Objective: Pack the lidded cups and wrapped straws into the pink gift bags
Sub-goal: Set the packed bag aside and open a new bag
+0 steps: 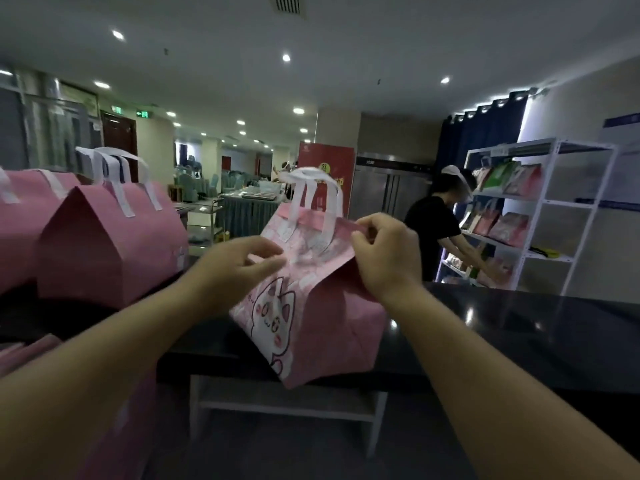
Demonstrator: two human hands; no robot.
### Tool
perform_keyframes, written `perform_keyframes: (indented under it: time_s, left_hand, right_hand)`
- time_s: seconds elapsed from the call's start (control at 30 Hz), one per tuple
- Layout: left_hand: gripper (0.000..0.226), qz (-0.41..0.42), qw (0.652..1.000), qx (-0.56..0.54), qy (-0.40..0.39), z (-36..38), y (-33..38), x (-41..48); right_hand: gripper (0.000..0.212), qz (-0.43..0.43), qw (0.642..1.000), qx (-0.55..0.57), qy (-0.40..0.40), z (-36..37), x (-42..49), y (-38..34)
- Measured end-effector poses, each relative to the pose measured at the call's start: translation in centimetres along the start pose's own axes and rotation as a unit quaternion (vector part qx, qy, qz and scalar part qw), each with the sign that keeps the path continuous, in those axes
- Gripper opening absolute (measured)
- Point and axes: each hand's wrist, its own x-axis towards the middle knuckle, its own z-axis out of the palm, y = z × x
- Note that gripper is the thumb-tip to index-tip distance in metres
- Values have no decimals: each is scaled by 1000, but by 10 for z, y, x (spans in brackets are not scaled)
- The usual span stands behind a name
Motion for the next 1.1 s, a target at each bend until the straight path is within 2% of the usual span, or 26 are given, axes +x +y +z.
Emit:
perform_keyframes:
  time_s: [0.07, 0.13, 0.23, 0.33, 0.43, 0.57, 0.7, 0.9, 1.0, 1.1]
  left_hand:
    - [69, -43, 998, 4, -48, 22, -6, -2]
    - [81, -59, 994, 68, -61, 40, -16, -2]
    - [84, -78, 994, 66, -30, 50, -31, -2]
    - [83, -104, 993, 45, -13, 49, -44, -5]
    - [78, -138, 990, 3, -8, 47, -52, -10]
    - [58, -154, 985, 11, 73, 43, -57, -16]
    - [34, -178, 976, 43, 121, 25, -73, -16]
    - [19, -202, 962, 158, 92, -22, -111, 3]
    - [19, -209, 958, 185, 61, -49, -134, 13]
    - [20, -214, 956, 190, 65, -66, -155, 18]
  right_hand:
    - [9, 29, 998, 37, -37, 15, -5, 6]
    - [12, 37, 990, 104, -87, 24, -6, 12]
    - [28, 27, 966, 185, -181, 25, -9, 26]
    - [46, 9, 963, 111, -245, 27, -19, 45]
    - [58, 59, 944, 112, -304, 38, -33, 53]
    - [67, 61, 957, 103, -263, 62, -44, 44]
    - [62, 45, 969, 41, -239, 95, -44, 19]
    - [45, 53, 962, 0, -267, 149, -37, -30]
    - [44, 98, 955, 34, -277, 175, -32, -51]
    - [42, 111, 955, 27, -275, 201, -26, -69]
